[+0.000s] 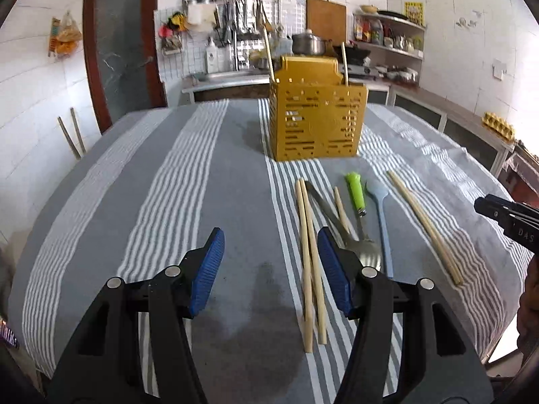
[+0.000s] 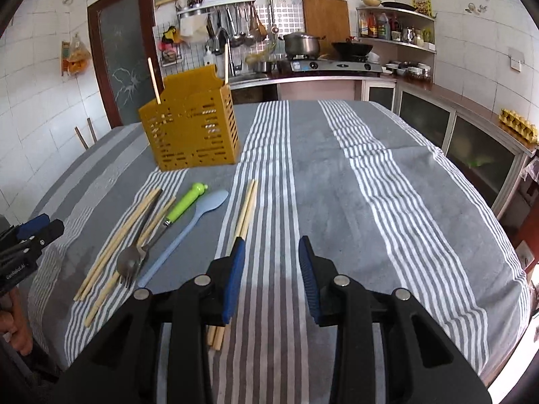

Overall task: Organize utensils
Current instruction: 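Move the left tool back down toward the remaining chopsticks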

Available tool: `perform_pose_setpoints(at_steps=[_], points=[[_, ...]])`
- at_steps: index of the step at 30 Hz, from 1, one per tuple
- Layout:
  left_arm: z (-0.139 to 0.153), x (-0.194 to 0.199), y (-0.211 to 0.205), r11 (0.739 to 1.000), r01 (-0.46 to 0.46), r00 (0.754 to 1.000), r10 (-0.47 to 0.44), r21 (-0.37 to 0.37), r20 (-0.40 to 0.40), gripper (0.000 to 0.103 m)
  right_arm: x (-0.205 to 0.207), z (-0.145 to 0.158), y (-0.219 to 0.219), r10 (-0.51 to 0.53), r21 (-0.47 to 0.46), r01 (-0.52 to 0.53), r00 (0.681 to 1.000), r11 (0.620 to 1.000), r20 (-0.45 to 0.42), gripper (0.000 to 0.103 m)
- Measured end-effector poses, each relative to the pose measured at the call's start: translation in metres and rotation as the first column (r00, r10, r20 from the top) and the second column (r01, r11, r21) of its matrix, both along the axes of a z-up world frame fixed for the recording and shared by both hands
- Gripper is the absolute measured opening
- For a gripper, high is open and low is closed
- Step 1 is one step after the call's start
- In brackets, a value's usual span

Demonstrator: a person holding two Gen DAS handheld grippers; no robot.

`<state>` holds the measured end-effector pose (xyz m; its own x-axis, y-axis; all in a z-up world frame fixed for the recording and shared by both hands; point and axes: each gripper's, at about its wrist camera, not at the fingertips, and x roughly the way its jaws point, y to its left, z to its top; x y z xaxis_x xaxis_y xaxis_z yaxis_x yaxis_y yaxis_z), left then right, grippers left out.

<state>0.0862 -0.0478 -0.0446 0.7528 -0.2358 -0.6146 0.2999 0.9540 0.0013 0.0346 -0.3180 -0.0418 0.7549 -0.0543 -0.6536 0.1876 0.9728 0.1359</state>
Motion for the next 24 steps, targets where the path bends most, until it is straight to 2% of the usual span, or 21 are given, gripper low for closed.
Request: perform_pose_setpoints(at_steps=[16, 24], points=[[-0.035, 0.067, -0.021, 0.999, 0.013, 0.991, -0.006, 0.051, -0.131, 0.056, 0.066, -0.026, 0.013, 0.043, -0.017, -0.046, 0.993, 0.999, -0.114, 0.032], [-0.047, 0.080, -0.021, 0.999, 0.038, 0.982, -0.033, 0.024, -0.187, 0.055, 0.079, -0.035, 0.019, 0.045, -0.024, -0.050, 0.985, 0.998, -0.169, 0.032]])
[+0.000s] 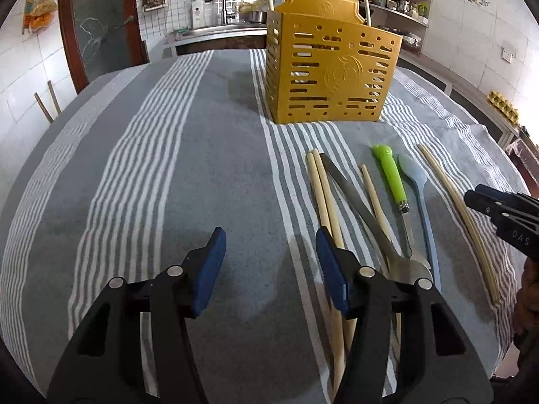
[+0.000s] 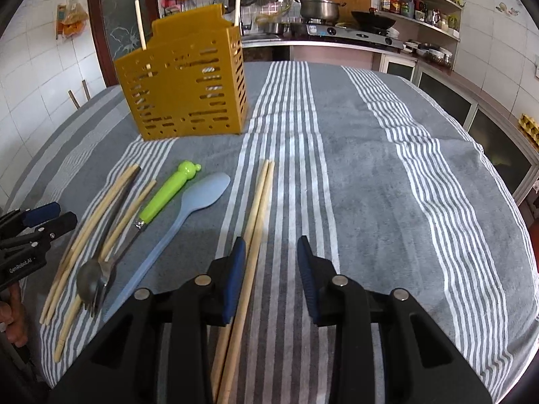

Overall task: Organize utensils
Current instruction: 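Move the left tool back down toward the remaining chopsticks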

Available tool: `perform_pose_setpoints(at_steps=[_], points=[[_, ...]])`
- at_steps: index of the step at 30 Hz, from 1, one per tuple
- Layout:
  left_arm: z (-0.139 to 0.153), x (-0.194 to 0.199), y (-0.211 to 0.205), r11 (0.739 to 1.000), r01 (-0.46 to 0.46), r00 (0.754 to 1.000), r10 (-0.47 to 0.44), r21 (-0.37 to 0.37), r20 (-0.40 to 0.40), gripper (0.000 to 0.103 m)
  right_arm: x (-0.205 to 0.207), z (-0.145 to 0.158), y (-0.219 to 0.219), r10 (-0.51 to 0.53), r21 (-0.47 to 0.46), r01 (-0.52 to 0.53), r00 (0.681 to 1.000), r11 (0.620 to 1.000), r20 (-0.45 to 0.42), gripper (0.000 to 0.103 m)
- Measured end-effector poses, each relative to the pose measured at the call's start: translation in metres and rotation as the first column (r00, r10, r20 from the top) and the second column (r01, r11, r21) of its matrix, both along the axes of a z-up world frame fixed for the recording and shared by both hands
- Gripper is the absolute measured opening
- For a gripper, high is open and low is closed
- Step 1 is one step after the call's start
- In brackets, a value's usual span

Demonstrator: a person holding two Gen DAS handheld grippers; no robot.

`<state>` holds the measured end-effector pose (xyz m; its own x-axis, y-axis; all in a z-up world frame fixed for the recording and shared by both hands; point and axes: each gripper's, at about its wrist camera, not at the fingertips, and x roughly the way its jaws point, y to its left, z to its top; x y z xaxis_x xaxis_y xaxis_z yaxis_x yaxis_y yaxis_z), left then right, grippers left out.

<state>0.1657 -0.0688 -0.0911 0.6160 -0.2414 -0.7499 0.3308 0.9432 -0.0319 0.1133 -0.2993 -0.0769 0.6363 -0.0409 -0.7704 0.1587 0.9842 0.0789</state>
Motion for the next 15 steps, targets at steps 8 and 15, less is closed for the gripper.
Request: perform_pose_setpoints(at_steps=[8, 15], points=[[-0.0060, 0.0036, -0.0064, 1.000, 0.018, 1.000, -0.018, 0.008, -0.021, 0.054, 0.0031, -0.0018, 0.0003, 0.001, 0.004, -0.001, 1.000, 1.000, -0.009, 0.032], [-0.0015, 0.0011, -0.0095, 0.999, 0.035, 0.999, -0.035, -0.008, -0.016, 0.053, 0.0031, -0.0018, -0.0006, 0.004, 0.006, -0.004, 1.000, 1.000, -0.009, 0.032]])
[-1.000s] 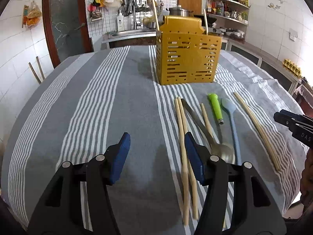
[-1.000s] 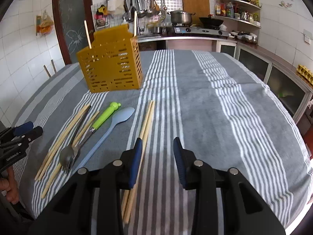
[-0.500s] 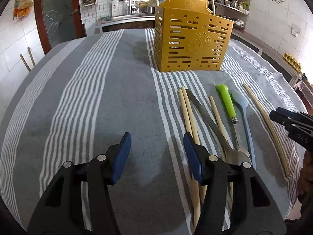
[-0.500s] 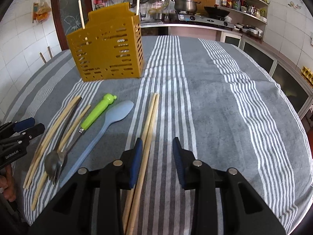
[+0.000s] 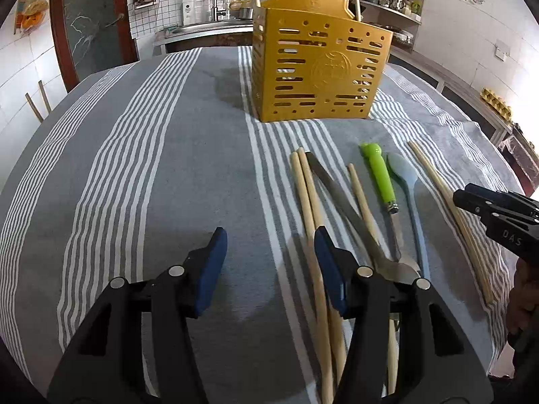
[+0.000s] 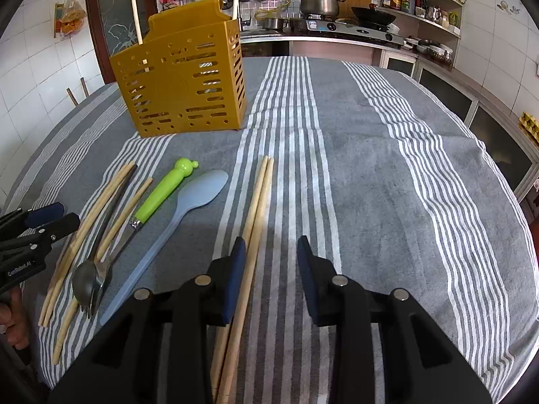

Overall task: Organize utensils
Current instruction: 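Move the left tool back down toward the remaining chopsticks, then grasp another wooden chopstick with the left tool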

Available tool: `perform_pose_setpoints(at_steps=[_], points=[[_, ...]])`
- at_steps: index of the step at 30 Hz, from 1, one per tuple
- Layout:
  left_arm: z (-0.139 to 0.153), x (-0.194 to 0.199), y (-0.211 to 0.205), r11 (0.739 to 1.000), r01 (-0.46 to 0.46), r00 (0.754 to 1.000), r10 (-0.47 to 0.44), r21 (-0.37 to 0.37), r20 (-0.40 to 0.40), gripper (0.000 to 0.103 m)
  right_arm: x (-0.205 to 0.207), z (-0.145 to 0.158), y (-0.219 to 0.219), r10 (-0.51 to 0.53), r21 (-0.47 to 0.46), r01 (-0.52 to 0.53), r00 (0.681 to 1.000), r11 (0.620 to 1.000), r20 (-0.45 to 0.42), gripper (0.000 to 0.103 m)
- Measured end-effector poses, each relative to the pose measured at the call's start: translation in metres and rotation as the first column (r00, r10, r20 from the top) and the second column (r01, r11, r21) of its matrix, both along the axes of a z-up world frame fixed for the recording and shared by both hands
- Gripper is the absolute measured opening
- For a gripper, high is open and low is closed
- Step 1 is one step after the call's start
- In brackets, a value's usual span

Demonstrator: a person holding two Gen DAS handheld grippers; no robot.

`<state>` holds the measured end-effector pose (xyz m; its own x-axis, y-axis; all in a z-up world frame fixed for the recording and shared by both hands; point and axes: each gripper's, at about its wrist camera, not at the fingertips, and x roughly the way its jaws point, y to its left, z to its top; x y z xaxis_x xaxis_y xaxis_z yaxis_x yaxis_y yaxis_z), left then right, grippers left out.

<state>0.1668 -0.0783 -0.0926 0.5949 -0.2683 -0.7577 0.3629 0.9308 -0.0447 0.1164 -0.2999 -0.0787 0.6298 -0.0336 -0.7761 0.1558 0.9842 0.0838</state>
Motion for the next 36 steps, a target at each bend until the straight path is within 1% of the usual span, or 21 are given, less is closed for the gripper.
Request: perform_pose_setpoints(at_steps=[8, 10, 12, 14, 20, 25, 27, 30, 32, 33, 34, 35, 36], points=[[-0.010, 0.009, -0.011, 0.999, 0.005, 1.000, -0.004, 0.054, -0.023, 0.053, 0.003, -0.002, 0.000, 0.003, -0.008, -0.003, 1.000, 1.000, -0.007, 0.032], [-0.010, 0.014, -0.013, 0.998, 0.004, 1.000, -0.002, 0.061, -0.031, 0.053, 0.008, -0.003, -0.003, 0.000, -0.002, 0.000, 1.000, 1.000, -0.017, 0.032], [-0.010, 0.021, -0.017, 0.996, 0.004, 0.999, 0.000, 0.087, -0.040, 0.053, 0.015, -0.004, -0.006, 0.001, 0.015, 0.000, 0.999, 1.000, -0.032, 0.032], [-0.009, 0.030, -0.022, 0.995, 0.009, 0.999, -0.004, 0.102, -0.048, 0.053, 0.024, -0.006, -0.007, 0.002, 0.008, -0.001, 0.999, 1.000, -0.045, 0.032], [-0.008, 0.056, -0.031, 0.995, 0.030, 0.997, -0.023, 0.099, -0.072, 0.053, 0.051, -0.008, -0.009, 0.012, 0.011, -0.011, 0.997, 1.000, -0.079, 0.032], [-0.009, 0.067, -0.040, 0.994, 0.035, 0.997, -0.027, 0.105, -0.076, 0.053, 0.066, -0.011, -0.008, 0.016, 0.011, -0.015, 0.994, 1.000, -0.112, 0.032], [-0.010, 0.067, -0.042, 0.994, 0.034, 0.997, -0.026, 0.108, -0.075, 0.052, 0.067, -0.012, -0.005, 0.018, -0.003, -0.018, 0.993, 1.000, -0.120, 0.031], [-0.011, 0.065, -0.046, 0.993, 0.042, 0.997, -0.034, 0.111, -0.072, 0.041, 0.065, -0.011, -0.001, 0.015, -0.016, -0.017, 0.992, 1.000, -0.127, 0.030], [-0.010, 0.063, -0.048, 0.993, 0.060, 0.995, -0.051, 0.104, -0.084, 0.026, 0.065, -0.010, 0.002, 0.029, -0.022, -0.032, 0.990, 0.999, -0.136, 0.025], [-0.010, 0.063, -0.048, 0.993, 0.065, 0.994, -0.056, 0.101, -0.089, 0.021, 0.064, -0.010, 0.004, 0.033, -0.020, -0.036, 0.990, 0.999, -0.138, 0.021], [-0.010, 0.063, -0.048, 0.993, 0.067, 0.994, -0.058, 0.100, -0.091, 0.009, 0.063, -0.010, 0.005, 0.039, -0.015, -0.041, 0.990, 0.999, -0.139, 0.018], [-0.010, 0.064, -0.049, 0.993, 0.065, 0.994, -0.056, 0.102, -0.092, 0.006, 0.063, -0.010, 0.006, 0.039, -0.017, -0.042, 0.990, 0.999, -0.138, 0.015], [-0.010, 0.064, -0.049, 0.993, 0.060, 0.995, -0.051, 0.100, -0.090, 0.005, 0.063, -0.011, 0.007, 0.037, -0.022, -0.040, 0.990, 0.999, -0.134, 0.011]])
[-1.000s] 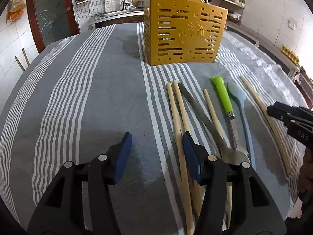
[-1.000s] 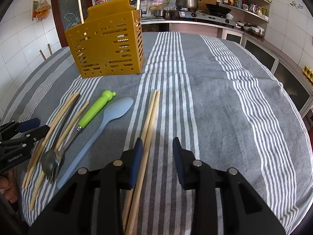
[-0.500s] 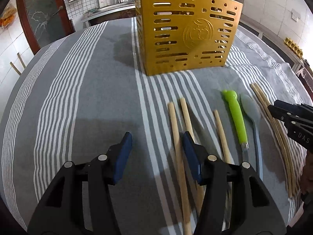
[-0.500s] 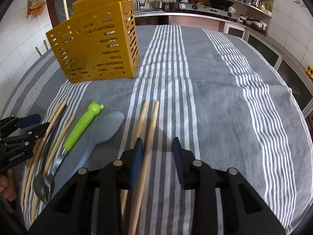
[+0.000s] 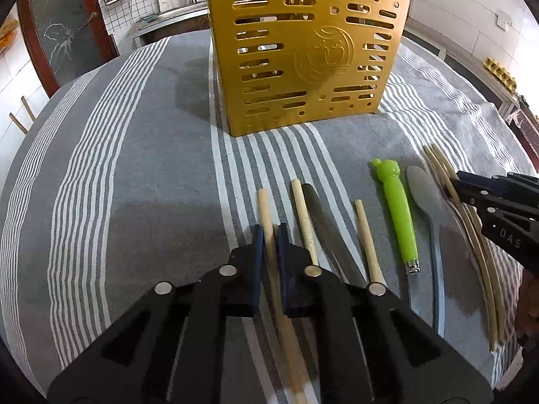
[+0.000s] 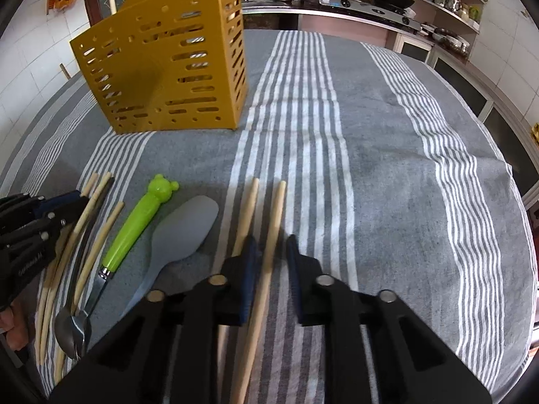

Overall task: Organize utensils
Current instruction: 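Grasp another wooden chopstick with the left tool, then lift the chopstick with the left tool and carry it over the caddy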

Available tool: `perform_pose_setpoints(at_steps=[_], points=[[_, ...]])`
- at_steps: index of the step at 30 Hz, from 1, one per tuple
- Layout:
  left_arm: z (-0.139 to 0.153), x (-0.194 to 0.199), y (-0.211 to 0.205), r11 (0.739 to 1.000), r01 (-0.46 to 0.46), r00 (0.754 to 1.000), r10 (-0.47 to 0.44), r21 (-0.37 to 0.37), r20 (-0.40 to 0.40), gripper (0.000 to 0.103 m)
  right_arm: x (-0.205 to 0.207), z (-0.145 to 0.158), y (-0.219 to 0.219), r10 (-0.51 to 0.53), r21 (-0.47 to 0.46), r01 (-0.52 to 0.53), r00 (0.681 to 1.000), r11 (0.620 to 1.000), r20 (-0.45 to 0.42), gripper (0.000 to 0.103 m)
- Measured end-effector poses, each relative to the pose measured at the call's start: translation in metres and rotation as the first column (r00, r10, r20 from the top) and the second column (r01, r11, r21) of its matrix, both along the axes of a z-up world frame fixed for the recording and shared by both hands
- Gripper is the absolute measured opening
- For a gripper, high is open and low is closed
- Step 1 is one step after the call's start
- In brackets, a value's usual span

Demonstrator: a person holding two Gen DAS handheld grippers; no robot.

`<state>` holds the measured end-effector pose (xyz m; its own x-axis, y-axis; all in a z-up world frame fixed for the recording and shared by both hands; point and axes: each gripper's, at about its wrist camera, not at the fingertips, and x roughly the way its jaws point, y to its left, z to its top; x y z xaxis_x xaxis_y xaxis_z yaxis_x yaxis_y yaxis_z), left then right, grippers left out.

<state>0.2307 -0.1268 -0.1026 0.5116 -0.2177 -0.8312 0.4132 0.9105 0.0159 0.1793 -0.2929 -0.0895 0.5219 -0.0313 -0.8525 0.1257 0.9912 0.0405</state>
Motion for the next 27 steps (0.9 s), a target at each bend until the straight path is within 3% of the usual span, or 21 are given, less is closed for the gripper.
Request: perform_pose_setpoints(at_steps=[3, 18, 27], points=[[0.001, 0.001, 0.002, 1.000, -0.017, 1.000, 0.017, -0.016, -0.002, 0.005, 0.000, 0.002, 0.000, -0.005, 0.013, 0.005, 1.000, 1.000, 0.004, 0.006], [0.034, -0.008, 0.017, 0.994, -0.048, 0.996, 0.055, -0.098, 0.067, 0.005, -0.011, 0.039, -0.014, -0.006, 0.113, -0.013, 0.986, 0.993, 0.165, 0.006], [0.060, -0.023, 0.022, 0.991, -0.034, 0.991, 0.051, -0.133, 0.124, 0.005, -0.028, 0.068, -0.012, 0.008, 0.104, -0.036, 0.966, 0.994, 0.260, 0.006]])
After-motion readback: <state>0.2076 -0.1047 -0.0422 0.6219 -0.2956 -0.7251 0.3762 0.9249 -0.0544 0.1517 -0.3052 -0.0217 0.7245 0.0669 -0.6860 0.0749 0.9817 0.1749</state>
